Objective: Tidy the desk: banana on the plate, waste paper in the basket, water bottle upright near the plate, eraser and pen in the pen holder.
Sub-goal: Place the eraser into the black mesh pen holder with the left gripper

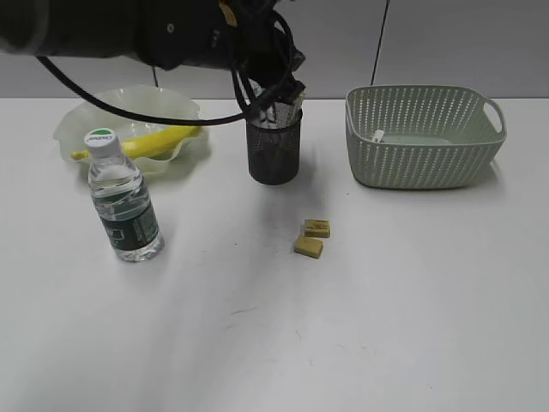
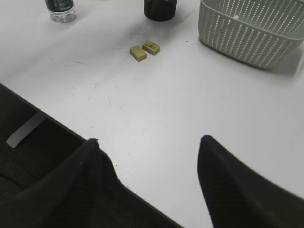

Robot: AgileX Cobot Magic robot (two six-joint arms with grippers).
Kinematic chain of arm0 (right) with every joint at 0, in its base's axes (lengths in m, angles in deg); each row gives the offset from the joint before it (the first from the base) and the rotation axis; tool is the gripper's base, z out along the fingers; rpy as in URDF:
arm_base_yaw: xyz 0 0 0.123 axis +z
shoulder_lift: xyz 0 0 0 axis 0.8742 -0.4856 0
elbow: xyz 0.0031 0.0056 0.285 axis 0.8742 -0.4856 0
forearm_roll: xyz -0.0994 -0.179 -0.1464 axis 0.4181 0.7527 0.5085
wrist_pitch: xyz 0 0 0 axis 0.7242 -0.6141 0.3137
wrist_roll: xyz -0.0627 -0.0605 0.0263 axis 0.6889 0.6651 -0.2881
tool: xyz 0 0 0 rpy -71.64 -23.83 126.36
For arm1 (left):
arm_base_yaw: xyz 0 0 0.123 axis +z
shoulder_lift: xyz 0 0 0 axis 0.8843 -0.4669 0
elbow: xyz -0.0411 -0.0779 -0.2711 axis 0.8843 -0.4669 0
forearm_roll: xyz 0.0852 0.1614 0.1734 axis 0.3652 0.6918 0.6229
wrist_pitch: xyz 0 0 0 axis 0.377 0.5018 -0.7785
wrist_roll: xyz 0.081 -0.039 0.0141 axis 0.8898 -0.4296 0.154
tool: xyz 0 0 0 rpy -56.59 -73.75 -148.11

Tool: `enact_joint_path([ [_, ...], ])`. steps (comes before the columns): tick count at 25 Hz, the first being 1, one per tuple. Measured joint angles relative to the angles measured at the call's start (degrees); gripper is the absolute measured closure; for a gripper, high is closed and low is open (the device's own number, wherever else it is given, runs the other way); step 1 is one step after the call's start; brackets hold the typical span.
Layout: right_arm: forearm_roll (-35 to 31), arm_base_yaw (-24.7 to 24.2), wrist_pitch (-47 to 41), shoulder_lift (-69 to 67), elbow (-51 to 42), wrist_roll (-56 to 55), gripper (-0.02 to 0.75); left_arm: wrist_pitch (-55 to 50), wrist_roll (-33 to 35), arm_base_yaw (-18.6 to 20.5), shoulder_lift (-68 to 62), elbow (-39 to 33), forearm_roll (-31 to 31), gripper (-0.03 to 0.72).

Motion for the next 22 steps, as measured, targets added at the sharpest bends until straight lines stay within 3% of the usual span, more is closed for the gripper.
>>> enact_joint_path([
  [4,0.00,0.00,0.00,0.00,0.00,0.00,0.232,3.10,0.00,0.00,-3.62,0.00,-3.33,0.401],
  [19,0.00,0.00,0.00,0.00,0.00,0.00,0.234,8.82,0.00,1.72,-10.05,0.00,-3.67,0.401],
  [22,0.00,0.00,0.00,0.00,0.00,0.00,0.234,9.25,0.00,1.77,-10.05,0.00,-3.49,0.353],
])
